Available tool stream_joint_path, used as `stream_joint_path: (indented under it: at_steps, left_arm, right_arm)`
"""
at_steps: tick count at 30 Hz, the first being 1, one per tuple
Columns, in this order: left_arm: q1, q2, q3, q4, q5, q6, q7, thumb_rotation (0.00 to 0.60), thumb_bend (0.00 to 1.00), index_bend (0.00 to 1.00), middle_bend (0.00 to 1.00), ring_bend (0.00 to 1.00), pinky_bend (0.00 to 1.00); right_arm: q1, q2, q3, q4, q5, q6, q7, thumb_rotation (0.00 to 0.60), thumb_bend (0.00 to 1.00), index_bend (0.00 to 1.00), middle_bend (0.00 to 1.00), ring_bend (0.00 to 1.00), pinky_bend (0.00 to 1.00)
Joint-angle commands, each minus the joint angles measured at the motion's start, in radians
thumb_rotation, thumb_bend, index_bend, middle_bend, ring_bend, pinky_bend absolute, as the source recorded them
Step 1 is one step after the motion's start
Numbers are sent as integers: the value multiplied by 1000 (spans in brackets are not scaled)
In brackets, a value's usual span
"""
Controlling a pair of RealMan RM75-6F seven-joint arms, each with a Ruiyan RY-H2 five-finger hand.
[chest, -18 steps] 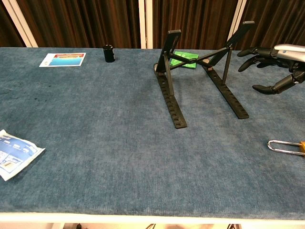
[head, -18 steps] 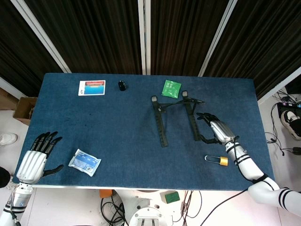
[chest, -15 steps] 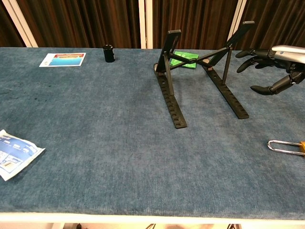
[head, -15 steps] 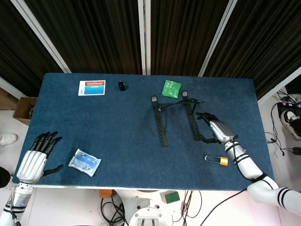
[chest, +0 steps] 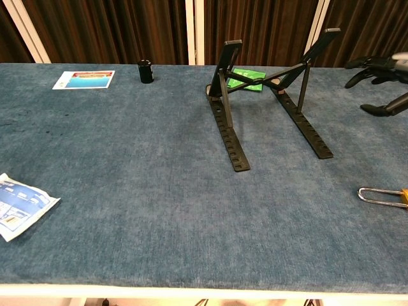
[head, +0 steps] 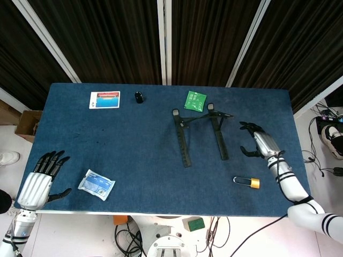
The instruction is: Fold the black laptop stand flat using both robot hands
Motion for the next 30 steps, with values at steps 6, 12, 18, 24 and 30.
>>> stream_joint_path:
  at_steps: [6, 12, 18, 24, 30]
  left_arm:
    - [6, 0, 0, 6, -11, -1, -7, 600, 107, 155, 68, 13, 88]
    - [3, -2, 0, 0, -11, -7, 1, 600, 107, 155, 68, 13, 88]
    - [6, 7, -2, -13, -18, -10, 13, 600, 107, 155, 68, 13, 88]
    - [8, 7, -1, -14, -23, -15, 15, 600, 107, 155, 68, 13, 88]
    - [7, 6, -2, -7, -22, -15, 9, 600, 107, 155, 68, 13, 88]
  right_arm:
    - [20, -2, 71, 84, 146, -95, -13, 600, 139, 0, 93, 1, 87]
    - [88, -88, 134, 149, 156, -155, 48, 600, 32, 0, 0, 0, 0]
    - [144, -163, 144, 200, 95, -197, 111, 600, 50, 0, 0, 0, 0]
    - [145, -180, 165, 158, 21, -211, 337, 600, 67, 0, 0, 0, 0]
    - [127, -145, 133, 73, -118, -192, 613, 600, 73, 0, 0, 0, 0]
